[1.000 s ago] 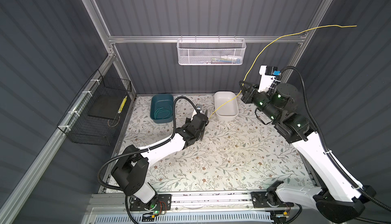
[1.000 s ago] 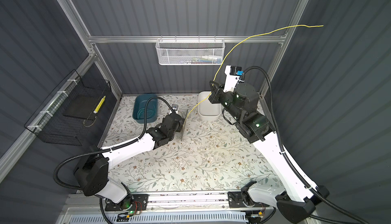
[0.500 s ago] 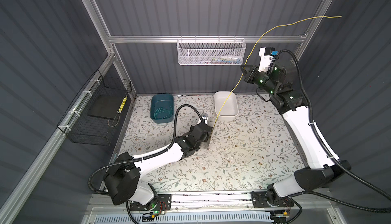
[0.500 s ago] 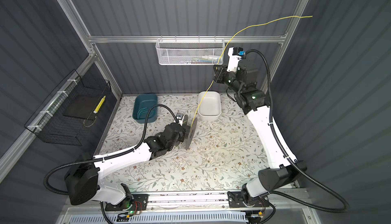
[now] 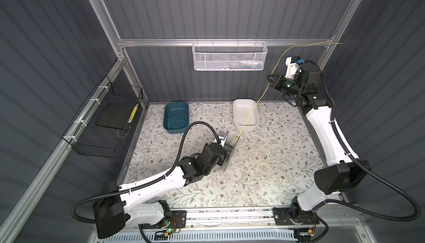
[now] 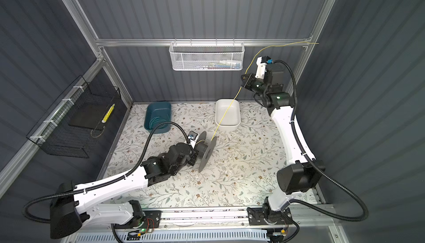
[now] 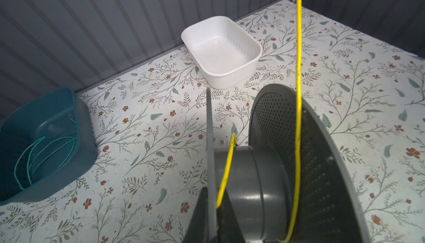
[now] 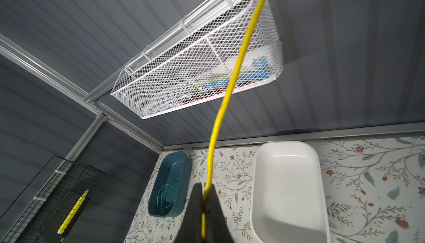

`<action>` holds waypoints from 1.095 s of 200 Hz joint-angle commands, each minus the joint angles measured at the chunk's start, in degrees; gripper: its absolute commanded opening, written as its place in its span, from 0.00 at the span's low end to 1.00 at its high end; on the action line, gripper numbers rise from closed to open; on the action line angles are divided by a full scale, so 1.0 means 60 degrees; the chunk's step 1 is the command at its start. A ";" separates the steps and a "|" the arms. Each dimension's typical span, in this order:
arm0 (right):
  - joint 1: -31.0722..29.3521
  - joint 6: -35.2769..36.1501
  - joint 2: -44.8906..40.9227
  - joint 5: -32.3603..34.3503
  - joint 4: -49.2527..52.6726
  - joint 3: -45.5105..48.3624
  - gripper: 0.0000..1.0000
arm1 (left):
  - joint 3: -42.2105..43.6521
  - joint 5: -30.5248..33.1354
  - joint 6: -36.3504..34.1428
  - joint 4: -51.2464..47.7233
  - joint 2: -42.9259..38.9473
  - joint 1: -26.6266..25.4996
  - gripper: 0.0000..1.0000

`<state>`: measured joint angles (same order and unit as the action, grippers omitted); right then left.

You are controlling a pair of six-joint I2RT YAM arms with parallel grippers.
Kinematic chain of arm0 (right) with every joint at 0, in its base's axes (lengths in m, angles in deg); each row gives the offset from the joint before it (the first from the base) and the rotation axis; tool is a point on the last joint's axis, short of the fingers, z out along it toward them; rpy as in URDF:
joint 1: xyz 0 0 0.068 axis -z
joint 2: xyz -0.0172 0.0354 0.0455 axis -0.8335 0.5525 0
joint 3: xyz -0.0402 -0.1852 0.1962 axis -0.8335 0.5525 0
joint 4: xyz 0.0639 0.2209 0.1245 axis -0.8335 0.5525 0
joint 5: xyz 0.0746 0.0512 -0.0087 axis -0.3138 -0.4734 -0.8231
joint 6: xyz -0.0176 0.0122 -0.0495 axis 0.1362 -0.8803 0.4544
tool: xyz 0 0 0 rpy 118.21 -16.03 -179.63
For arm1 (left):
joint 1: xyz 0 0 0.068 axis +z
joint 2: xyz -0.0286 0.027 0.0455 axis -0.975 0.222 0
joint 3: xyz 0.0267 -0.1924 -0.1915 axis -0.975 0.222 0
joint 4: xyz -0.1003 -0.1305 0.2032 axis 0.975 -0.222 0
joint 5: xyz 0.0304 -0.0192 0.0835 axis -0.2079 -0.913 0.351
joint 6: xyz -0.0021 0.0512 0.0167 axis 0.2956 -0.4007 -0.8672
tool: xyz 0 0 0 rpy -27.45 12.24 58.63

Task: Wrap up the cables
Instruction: 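Rotate the spool with the left gripper to wind cable while right holds taut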

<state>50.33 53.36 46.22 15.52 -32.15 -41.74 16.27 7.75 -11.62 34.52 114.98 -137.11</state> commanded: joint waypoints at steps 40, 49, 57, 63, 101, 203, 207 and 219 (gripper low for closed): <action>0.1457 -0.3247 0.0792 -0.2301 -0.4725 0.0698 0.01 | 0.0155 -0.0659 0.0339 -0.2472 -0.0270 -0.0377 0.00; 0.1452 -0.3667 0.0925 -0.2508 -0.5294 0.0860 0.02 | 0.0172 -0.0727 0.0406 -0.2378 -0.0212 -0.0449 0.00; 0.1460 -0.3940 0.1004 -0.2608 -0.5768 0.1010 0.02 | 0.0159 -0.0761 0.0441 -0.2335 -0.0141 -0.0531 0.00; 0.1465 -0.4137 0.1055 -0.2607 -0.5995 0.1114 0.01 | 0.0130 -0.0737 0.0459 -0.2342 -0.0082 -0.0588 0.00; 0.1548 -0.4411 0.1256 -0.2458 -0.6303 0.1325 0.07 | -0.0148 -0.0756 0.0476 -0.2552 0.0115 -0.0842 0.00; 0.1822 -0.4626 0.1477 -0.2240 -0.6259 0.1557 0.09 | -0.0313 -0.0616 0.0606 -0.2656 0.0158 -0.1085 0.00; 0.1865 -0.4578 0.1490 -0.2279 -0.6142 0.1459 0.10 | -0.0313 -0.0606 0.0615 -0.2680 0.0146 -0.1084 0.00; 0.2020 -0.4474 0.1496 -0.2253 -0.5854 0.1277 0.13 | -0.0314 -0.0564 0.0617 -0.2816 0.0069 -0.1084 0.00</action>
<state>60.93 25.54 54.81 1.10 -67.78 -32.32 15.04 4.61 -7.34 21.63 115.81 -143.21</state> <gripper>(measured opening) 0.112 0.087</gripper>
